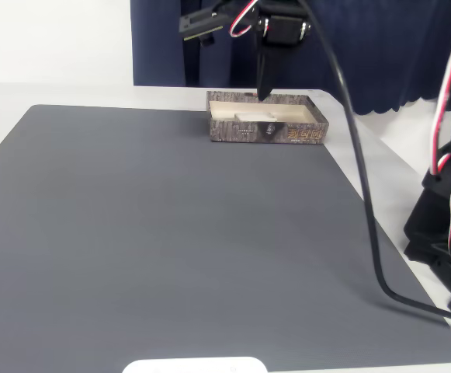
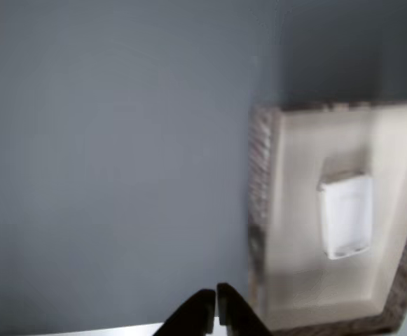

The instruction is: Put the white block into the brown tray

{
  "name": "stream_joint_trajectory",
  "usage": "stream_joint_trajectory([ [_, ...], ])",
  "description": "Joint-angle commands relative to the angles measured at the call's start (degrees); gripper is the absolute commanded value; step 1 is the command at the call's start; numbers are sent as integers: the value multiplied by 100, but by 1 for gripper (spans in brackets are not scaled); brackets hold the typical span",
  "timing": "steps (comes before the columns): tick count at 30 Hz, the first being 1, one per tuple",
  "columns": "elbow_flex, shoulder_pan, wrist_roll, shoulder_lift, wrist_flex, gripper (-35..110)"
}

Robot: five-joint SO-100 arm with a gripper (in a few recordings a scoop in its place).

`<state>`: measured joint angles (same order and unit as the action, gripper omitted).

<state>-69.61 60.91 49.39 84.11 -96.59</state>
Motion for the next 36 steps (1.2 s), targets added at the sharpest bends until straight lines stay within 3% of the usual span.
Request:
stream_joint_trajectory([
  [1, -466, -492, -598, 1107, -62, 0],
  [19, -4790, -3902, -3551, 4904, 123, 0],
  [27, -6873, -4790, -4377, 6425, 923, 0],
  [36, -8719, -5045, -5124, 8394, 1424, 0],
])
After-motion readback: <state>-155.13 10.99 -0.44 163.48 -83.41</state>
